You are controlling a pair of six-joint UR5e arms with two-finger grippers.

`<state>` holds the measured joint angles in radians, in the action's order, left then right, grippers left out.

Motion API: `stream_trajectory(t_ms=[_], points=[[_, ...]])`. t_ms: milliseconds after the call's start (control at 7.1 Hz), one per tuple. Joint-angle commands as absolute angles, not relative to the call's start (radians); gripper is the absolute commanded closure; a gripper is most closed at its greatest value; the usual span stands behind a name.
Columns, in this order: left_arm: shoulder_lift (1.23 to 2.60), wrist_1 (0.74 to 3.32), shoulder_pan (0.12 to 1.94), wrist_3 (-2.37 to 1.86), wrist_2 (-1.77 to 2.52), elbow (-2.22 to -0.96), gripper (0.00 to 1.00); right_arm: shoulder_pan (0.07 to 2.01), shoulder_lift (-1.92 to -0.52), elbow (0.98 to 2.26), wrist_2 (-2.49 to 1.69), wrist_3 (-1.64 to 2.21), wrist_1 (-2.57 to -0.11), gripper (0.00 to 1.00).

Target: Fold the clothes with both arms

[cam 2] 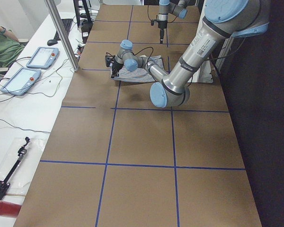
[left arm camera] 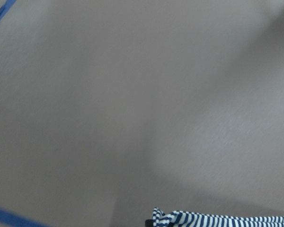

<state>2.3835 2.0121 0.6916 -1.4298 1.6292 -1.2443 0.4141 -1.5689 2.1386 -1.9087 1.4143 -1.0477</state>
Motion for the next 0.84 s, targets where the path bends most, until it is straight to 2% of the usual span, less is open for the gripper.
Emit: stream_trajectory(t_ms=[0,282,422,563,704], points=[[2.453,2.191,0.698,-1.417,1.606,-1.059,1.0,0.413,-1.565,2.137,-1.898,1.414,-1.048,0.0],[2.493,2.227,0.701,-1.369,1.557,-0.996,1.0,0.411,-1.549,2.131,-1.888,1.414,-1.048,0.0],[2.496,2.267,0.701,-1.364,1.54,-0.979,0.8,0.41,-1.549,2.131,-1.888,1.414,-1.048,0.0],[2.503,2.279,0.707,-1.332,1.537,-0.974,0.01,0.41,-1.546,2.131,-1.873,1.414,-1.049,0.0],[2.51,2.278,0.721,-1.322,1.54,-0.977,0.0,0.407,-1.545,2.129,-1.861,1.414,-1.058,0.0]])
